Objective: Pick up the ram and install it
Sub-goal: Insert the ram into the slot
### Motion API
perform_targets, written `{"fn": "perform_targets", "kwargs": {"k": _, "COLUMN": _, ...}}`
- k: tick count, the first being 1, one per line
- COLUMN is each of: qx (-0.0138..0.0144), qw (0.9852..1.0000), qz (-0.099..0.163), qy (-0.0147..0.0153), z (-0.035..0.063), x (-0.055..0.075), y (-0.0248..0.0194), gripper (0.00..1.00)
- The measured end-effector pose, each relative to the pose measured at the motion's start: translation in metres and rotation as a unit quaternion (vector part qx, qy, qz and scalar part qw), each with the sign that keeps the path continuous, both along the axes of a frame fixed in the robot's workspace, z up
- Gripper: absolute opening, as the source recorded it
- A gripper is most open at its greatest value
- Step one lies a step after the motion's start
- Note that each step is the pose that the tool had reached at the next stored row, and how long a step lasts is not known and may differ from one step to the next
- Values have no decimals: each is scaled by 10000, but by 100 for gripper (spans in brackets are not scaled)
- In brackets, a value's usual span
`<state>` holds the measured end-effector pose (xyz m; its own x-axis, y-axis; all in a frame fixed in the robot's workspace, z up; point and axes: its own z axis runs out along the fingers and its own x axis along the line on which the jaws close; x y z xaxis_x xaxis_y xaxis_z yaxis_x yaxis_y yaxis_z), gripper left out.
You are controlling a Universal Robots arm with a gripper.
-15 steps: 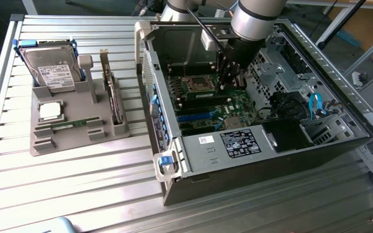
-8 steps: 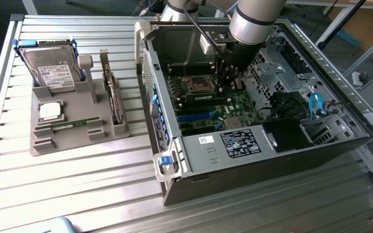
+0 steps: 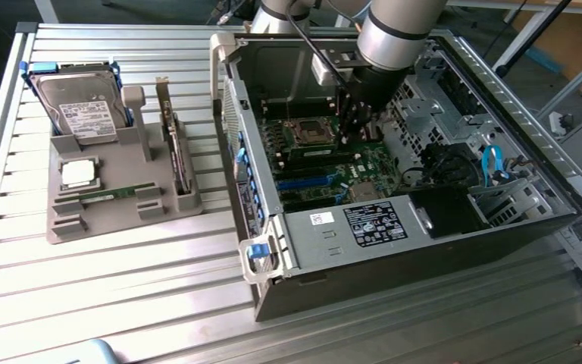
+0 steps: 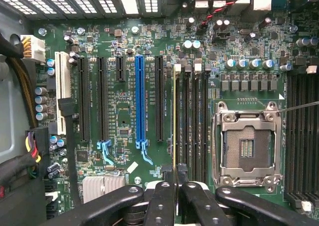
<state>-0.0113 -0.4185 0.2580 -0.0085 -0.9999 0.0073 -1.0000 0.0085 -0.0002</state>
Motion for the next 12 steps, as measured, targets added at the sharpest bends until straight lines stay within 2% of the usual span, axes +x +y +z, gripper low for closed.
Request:
{"fn": "perform_targets", "kwargs": {"k": 6, "qx": 0, "qw": 10000, "qz": 62, "qy": 0, "z": -1, "x": 0, "y": 0, "gripper": 12}}
{"fn": "perform_targets", "kwargs": {"k": 10, "qx": 1, "qw": 10000, "qz": 70, "qy": 0, "z": -3, "x": 0, "y": 45, "gripper": 12}}
{"fn": "perform_targets", "kwargs": {"k": 12, "qx": 1, "qw": 10000, "qz": 71, "qy": 0, "z": -4, "x": 0, "y": 50, "gripper": 12}}
